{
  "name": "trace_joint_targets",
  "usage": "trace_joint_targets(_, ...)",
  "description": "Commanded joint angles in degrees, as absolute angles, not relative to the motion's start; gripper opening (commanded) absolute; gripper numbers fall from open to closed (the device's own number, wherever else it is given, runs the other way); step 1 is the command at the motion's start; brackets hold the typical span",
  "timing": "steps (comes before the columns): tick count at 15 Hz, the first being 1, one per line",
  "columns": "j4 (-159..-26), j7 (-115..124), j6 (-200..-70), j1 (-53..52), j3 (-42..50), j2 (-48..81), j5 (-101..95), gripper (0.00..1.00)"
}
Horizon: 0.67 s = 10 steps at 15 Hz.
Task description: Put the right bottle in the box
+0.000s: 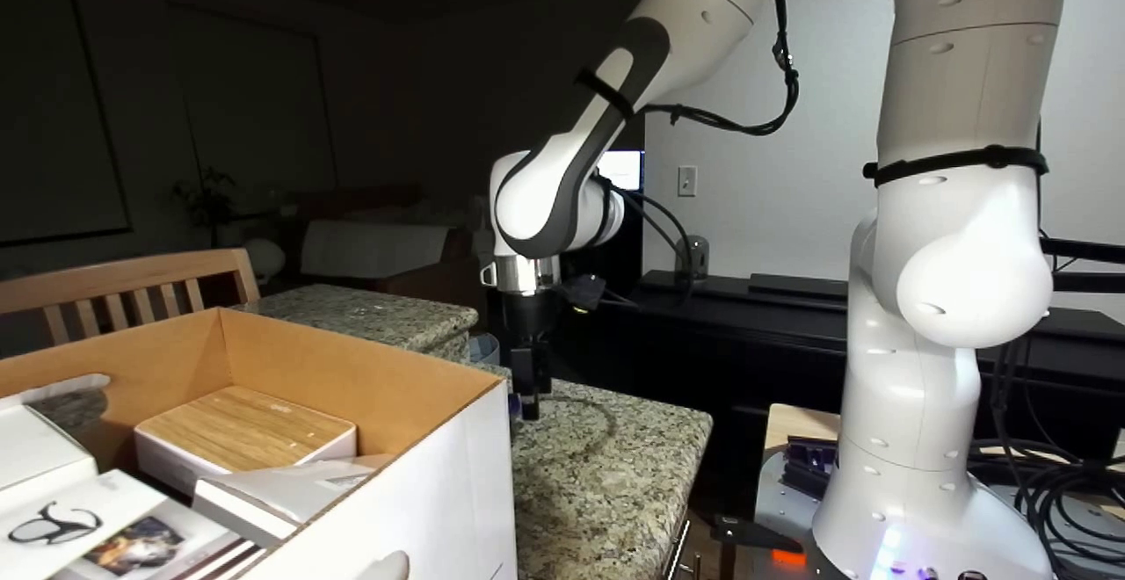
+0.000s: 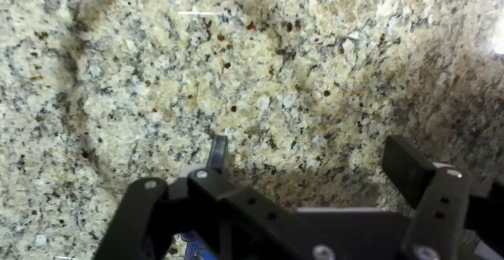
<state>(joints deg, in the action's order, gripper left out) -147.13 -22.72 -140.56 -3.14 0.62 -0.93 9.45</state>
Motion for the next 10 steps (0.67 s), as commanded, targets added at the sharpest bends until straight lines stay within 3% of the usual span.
trace_joint_targets(1, -146.8, -22.78, -140.25, -2.51, -0.03, -0.61, 9.42, 1.0)
trace_joint_targets(10, -141.95, -22.39, -147.19, -2.27, -0.17, 5.33, 4.04, 1.0)
